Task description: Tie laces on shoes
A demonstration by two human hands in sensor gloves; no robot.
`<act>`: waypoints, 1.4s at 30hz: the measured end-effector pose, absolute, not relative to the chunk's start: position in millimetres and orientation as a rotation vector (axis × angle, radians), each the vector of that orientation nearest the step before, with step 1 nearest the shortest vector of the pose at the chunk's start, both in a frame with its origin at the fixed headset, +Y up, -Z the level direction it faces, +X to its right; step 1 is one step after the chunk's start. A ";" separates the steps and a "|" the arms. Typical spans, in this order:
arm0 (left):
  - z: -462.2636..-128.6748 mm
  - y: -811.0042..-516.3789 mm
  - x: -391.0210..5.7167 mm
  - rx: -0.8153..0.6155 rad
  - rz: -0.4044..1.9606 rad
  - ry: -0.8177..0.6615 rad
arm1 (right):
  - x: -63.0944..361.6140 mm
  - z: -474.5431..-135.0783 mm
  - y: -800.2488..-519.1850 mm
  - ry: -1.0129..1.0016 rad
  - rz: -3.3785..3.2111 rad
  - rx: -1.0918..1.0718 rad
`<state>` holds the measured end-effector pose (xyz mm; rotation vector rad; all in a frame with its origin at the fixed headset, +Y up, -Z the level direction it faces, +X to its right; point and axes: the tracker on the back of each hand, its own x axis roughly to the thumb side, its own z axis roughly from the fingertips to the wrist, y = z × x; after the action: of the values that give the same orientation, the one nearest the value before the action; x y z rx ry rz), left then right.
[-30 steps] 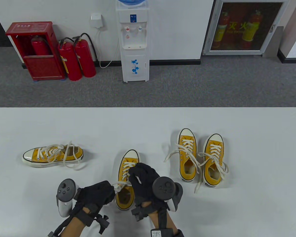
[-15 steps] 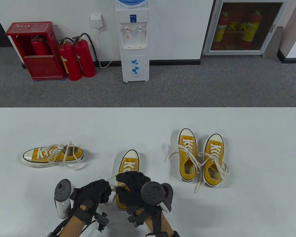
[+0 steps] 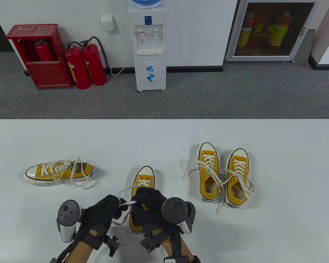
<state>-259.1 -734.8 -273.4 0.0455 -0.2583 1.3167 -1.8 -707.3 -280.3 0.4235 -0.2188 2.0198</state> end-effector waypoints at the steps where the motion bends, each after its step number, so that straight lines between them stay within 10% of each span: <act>1: -273.9 -732.0 -262.0 0.064 1.297 -0.258 | 3.7 -280.2 -701.9 -0.251 2.019 0.409; 16: -278.1 -690.7 -307.5 0.214 0.741 -0.236 | 94.3 -269.4 -677.2 -0.494 2.087 0.143; 42: -288.5 -758.2 -375.1 0.075 0.633 0.118 | 176.3 -271.2 -738.3 -0.416 2.444 -0.609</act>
<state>-375.1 -758.2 -288.5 0.0750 0.1182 0.6327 176.3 -738.3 -271.2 -0.6091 -0.4156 2.4443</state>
